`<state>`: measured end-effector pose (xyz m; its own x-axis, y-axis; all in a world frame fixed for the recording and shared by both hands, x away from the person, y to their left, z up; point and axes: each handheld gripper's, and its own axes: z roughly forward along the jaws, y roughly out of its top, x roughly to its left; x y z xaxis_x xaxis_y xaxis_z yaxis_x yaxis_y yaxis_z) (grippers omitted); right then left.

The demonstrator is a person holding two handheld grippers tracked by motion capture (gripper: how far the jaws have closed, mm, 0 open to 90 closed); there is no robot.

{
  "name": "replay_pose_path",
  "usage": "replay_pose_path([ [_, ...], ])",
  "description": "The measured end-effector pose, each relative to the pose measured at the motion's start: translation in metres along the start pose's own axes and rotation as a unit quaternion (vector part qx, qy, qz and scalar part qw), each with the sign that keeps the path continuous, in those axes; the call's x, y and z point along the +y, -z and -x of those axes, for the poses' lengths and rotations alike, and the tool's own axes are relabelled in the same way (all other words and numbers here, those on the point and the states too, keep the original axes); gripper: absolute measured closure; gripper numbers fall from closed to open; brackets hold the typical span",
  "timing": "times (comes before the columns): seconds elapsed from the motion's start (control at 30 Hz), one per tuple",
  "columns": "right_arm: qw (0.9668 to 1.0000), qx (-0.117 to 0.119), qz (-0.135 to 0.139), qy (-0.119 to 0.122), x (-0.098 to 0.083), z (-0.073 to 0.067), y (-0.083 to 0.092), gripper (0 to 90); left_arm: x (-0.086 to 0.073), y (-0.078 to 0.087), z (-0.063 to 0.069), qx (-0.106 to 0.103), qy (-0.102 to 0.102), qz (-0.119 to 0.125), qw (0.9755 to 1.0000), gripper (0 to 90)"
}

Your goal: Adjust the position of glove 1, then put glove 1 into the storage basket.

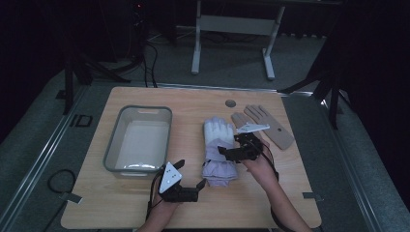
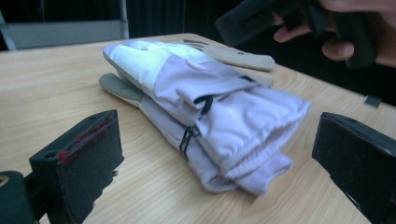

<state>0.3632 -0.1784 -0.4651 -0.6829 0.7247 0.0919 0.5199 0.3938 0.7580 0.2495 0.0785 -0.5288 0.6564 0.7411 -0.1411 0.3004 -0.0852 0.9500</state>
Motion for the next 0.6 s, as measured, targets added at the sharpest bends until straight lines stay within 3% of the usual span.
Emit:
replay_pose_path([
  [0.03, 1.0, -0.001, -0.004, 0.004, -0.002, 0.001, 0.001, 13.0, 0.004, -0.001, 0.0, 0.0, -0.001, -0.001, 1.0, 1.7],
  [0.1, 0.9998, 0.01, 0.016, 0.007, -0.007, 0.005, 0.003, 13.5, 0.013, -0.002, 0.0, -0.014, -0.004, -0.006, 0.9999, 1.7],
  [0.2, 0.9988, -0.004, 0.041, 0.025, -0.015, 0.01, 0.005, 13.6, 0.025, -0.004, -0.002, -0.032, -0.006, -0.014, 0.9994, 1.7],
  [0.33, 0.9982, -0.003, 0.06, 0.007, -0.022, 0.018, 0.007, 14.2, 0.039, -0.01, -0.005, -0.034, 0.002, -0.039, 0.9987, 1.7],
  [0.4, 0.9983, 0.005, 0.057, -0.013, -0.024, 0.02, 0.007, 14.4, 0.044, -0.014, -0.007, -0.037, 0.012, -0.052, 0.9979, 2.0],
  [0.47, 0.9984, -0.003, 0.049, -0.028, -0.024, 0.022, 0.007, 13.9, 0.047, -0.019, -0.008, -0.027, 0.014, -0.064, 0.9975, 3.2],
  [0.53, 0.9982, 0.0, 0.051, -0.032, -0.024, 0.022, 0.006, 12.2, 0.048, -0.025, -0.008, -0.013, 0.019, -0.084, 0.9962, 4.3],
  [0.6, 0.9987, 0.001, 0.045, -0.024, -0.022, 0.02, 0.004, 10.2, 0.049, -0.03, -0.009, -0.013, 0.031, -0.092, 0.9952, 6.4],
])
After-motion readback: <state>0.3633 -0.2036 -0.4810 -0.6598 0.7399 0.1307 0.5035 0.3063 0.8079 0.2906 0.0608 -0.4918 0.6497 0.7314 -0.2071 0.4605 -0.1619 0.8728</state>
